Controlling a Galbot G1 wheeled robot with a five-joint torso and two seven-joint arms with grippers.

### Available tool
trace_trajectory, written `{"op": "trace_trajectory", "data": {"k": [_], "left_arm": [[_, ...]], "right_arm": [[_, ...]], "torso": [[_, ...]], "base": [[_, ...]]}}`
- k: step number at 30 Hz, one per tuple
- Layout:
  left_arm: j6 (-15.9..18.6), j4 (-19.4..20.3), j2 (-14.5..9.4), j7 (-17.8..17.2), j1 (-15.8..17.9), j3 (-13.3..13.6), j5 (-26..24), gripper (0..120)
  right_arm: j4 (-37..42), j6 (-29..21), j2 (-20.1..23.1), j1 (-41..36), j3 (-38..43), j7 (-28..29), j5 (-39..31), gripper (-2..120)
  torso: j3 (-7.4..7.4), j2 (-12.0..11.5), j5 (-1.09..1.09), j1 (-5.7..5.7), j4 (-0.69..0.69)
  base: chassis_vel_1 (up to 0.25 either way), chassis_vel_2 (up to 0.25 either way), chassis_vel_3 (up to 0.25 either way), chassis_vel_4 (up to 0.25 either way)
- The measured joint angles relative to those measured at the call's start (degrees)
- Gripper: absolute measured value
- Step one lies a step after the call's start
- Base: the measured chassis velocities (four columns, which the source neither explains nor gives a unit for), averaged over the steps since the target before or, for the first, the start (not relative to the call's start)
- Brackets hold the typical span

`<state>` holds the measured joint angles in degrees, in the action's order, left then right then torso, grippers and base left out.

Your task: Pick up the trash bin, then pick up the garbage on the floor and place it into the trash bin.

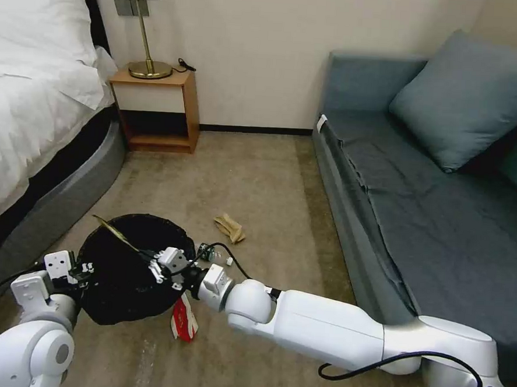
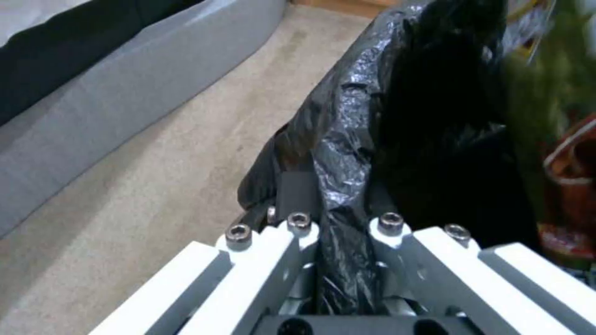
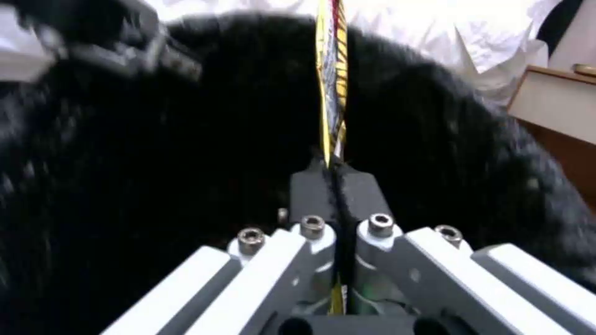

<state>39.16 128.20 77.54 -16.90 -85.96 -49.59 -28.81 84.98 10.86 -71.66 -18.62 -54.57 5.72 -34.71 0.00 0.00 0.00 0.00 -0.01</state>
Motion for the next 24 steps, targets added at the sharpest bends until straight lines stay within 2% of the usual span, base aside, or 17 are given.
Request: {"op": "trace_trajectory", "data": {"k": [2,6,9,10,11,17,20,21,23,24], "left_arm": [[-0.01,0.00,-0.05,-0.01,-0.02,-0.06,-0.02,3],[-0.02,-0.02,-0.04,0.00,0.02,-0.06,-0.04,3],[-0.05,-0.29,0.01,0.01,0.03,-0.04,-0.05,3],[-0.05,-0.29,0.01,0.01,0.03,-0.04,-0.05,3],[-0.08,-0.44,0.01,0.02,0.04,-0.10,-0.05,3],[-0.23,-1.31,-0.23,0.07,0.10,-0.84,-0.07,3],[-0.46,-2.23,-0.87,0.21,0.30,-2.23,0.07,3],[-0.46,-2.23,-0.87,0.21,0.30,-2.23,0.07,3],[-0.60,-2.65,-1.42,0.43,0.49,-3.63,0.11,3],[-0.64,-2.72,-1.53,0.50,0.55,-3.89,0.11,3]], "right_arm": [[0.37,0.02,0.58,-0.15,0.39,0.00,0.46,14],[1.52,-0.16,1.20,0.00,0.57,-0.02,0.57,23],[3.53,-0.65,1.92,0.03,1.25,0.00,0.58,38],[3.53,-0.65,1.92,0.03,1.25,0.00,0.58,38],[4.38,-0.76,2.15,0.04,1.73,0.10,0.57,43],[8.63,-1.88,3.73,1.27,8.20,1.47,0.57,66],[10.27,-4.51,8.68,3.13,15.17,2.64,0.07,79],[10.27,-4.51,8.68,3.13,15.17,2.64,0.07,79],[11.02,-6.84,13.27,3.10,17.78,3.84,-1.01,90],[11.29,-7.42,14.08,2.87,18.11,4.22,-1.36,91]], "torso": [[0.00,0.00,0.00,0.00,0.00],[0.00,0.00,0.01,0.00,0.00],[0.00,0.00,0.01,0.00,0.00],[0.00,0.00,0.01,0.00,0.00],[0.00,0.00,0.00,0.00,0.00],[0.00,0.00,0.01,0.00,0.02],[0.00,0.00,0.01,0.00,0.02],[0.00,0.00,0.01,0.00,0.02],[0.00,0.00,0.01,0.00,0.00],[0.00,0.00,0.01,0.00,0.00]], "base": [[0.000,0.000,0.000,0.000],[0.000,0.000,0.000,0.000],[0.000,0.000,0.000,0.000],[0.000,0.000,0.000,0.000],[0.000,0.000,0.000,0.000],[0.000,0.000,0.000,0.000],[0.000,0.000,0.000,0.000],[0.000,0.000,0.000,0.000],[0.000,0.000,0.000,0.000],[0.000,0.000,0.000,0.000]]}}
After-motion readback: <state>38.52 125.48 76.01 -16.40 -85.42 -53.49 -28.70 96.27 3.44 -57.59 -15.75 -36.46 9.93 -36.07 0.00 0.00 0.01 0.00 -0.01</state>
